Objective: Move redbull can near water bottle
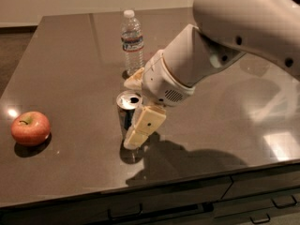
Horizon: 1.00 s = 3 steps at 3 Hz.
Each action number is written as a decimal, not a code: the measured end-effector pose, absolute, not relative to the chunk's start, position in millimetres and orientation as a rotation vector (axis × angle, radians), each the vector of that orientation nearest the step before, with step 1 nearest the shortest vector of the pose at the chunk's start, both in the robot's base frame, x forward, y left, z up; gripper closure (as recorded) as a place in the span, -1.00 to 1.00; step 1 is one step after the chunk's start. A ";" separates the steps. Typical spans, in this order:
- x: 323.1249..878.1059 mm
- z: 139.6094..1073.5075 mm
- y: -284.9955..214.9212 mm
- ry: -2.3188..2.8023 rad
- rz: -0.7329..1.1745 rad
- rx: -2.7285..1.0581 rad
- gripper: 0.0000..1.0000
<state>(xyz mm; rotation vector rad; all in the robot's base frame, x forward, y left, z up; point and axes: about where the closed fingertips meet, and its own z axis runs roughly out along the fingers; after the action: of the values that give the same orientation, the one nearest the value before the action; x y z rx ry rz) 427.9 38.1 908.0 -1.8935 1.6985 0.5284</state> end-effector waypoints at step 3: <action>454.8 928.9 12.3 1.772 0.541 -1.825 0.73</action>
Offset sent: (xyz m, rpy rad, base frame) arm 0.0213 -0.0272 0.0186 0.0294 0.0498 -0.0527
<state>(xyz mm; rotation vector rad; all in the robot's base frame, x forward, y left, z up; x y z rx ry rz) 454.8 12.3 928.9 -1.8248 1.7720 0.5415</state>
